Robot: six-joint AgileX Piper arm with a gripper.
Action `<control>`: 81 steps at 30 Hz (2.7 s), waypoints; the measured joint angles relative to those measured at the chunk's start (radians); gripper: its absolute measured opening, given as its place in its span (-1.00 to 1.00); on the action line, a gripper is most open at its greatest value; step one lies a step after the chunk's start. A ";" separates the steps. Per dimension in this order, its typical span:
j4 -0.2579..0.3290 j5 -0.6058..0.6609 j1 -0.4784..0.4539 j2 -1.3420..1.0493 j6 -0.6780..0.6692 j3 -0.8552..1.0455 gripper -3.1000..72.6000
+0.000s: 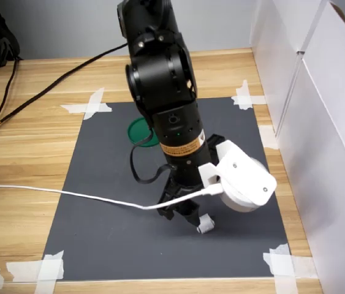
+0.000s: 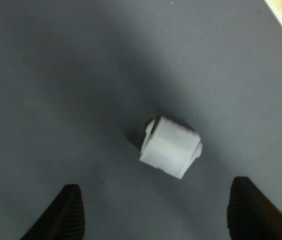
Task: Grasp a white terminal and put it in the green lid.
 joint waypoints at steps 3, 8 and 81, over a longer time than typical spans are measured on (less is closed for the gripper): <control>-0.022 -0.013 0.000 0.023 0.004 -0.001 0.89; -0.029 -0.014 0.000 0.051 0.004 -0.001 0.89; 0.153 -0.088 -0.381 -1.082 -0.311 1.036 -0.05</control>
